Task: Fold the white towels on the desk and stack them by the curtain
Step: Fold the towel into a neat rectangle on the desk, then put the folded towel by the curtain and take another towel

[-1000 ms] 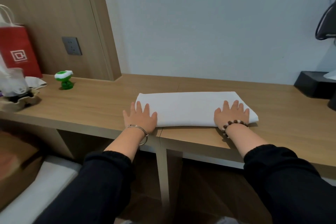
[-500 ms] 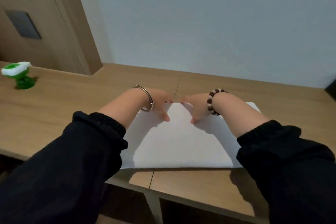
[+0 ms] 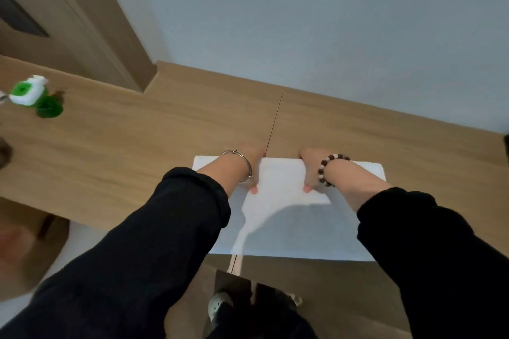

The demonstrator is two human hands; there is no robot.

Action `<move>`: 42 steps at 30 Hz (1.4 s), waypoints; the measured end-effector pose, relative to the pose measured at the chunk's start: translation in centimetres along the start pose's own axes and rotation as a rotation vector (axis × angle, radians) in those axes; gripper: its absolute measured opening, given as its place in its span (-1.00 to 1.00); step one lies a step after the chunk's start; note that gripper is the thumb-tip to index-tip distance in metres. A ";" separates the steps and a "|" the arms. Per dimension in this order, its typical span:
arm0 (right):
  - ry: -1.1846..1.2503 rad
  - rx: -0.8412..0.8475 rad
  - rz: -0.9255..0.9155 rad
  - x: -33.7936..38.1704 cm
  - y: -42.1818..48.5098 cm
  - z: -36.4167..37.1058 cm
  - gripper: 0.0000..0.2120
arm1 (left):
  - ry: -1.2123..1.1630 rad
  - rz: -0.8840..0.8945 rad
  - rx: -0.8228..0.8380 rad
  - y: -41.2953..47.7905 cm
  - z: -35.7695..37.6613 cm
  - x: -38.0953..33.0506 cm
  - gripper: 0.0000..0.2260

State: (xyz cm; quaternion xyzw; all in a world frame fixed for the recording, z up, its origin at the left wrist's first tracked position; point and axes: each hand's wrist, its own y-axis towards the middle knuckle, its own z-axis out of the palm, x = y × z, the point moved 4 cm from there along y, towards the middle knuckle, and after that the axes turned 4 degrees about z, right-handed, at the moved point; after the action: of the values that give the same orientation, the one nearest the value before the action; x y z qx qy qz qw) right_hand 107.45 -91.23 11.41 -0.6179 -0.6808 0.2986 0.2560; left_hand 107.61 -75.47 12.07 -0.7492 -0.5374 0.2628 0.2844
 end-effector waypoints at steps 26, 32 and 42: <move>-0.372 -0.363 -0.405 17.9 -7.6 -3.3 -0.96 | -0.250 -0.502 -0.433 -15.6 9.0 12.1 -0.81; -0.488 -0.422 -0.567 31.3 -12.2 0.5 -0.77 | -0.437 -0.692 -0.526 -23.5 18.5 19.5 -0.88; -0.740 -0.406 -0.868 51.2 -21.2 13.8 -0.86 | -0.757 -1.011 -0.549 -38.2 38.4 26.5 -0.94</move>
State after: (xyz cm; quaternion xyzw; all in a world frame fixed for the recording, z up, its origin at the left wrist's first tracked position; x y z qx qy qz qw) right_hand 77.58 -42.80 16.21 -0.1754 -0.9579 0.2260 -0.0222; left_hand 63.20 -34.65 9.90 -0.3082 -0.9303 0.1958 -0.0352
